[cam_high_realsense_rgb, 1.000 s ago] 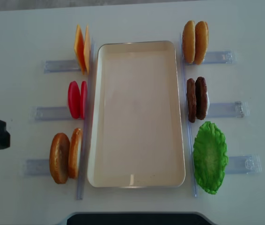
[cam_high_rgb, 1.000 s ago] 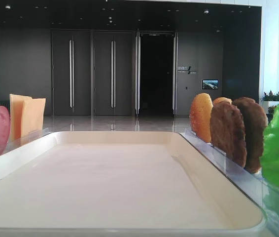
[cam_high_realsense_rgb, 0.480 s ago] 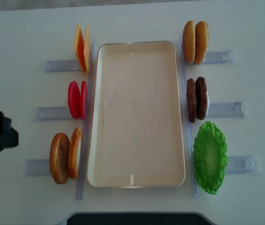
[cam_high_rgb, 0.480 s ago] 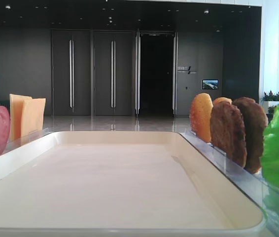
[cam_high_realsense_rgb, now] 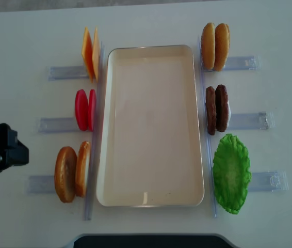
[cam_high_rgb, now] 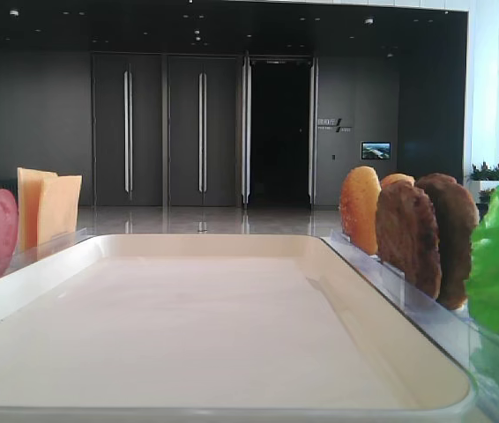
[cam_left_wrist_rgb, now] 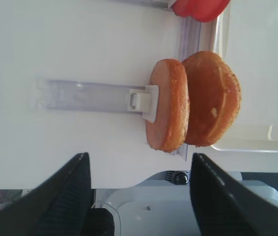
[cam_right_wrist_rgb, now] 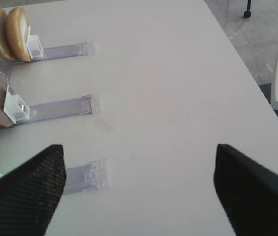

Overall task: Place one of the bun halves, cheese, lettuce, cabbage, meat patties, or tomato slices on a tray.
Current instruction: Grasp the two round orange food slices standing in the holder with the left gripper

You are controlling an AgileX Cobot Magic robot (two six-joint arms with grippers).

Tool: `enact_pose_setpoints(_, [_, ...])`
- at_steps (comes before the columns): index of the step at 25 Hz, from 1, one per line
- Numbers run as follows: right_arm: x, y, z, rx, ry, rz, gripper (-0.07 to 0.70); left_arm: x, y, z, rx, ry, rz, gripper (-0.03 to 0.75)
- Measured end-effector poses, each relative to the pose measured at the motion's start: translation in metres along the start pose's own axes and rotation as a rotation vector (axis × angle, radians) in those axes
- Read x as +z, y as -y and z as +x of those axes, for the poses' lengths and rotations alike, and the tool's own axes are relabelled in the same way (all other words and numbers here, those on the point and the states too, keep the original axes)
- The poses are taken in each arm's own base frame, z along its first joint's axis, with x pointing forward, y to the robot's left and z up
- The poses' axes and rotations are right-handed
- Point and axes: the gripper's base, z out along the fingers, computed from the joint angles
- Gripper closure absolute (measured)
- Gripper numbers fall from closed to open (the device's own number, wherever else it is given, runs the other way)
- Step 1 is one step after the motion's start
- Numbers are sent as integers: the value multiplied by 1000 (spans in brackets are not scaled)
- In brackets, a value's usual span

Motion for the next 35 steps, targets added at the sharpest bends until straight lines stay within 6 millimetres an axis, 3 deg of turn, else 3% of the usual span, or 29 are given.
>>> enact_pose_setpoints(10, [0,0,0,0,0,0,48,11,34,4,45,-45,5,231])
enact_pose_setpoints(20, [0,0,0,0,0,0,48,63,79,-3,61,-175,-35,231])
enact_pose_setpoints(26, [0,0,0,0,0,0,48,86,87,-7,24,-219,-74,231])
enact_pose_setpoints(35, [0,0,0,0,0,0,48,79,98,-23,17,-160,-36,231])
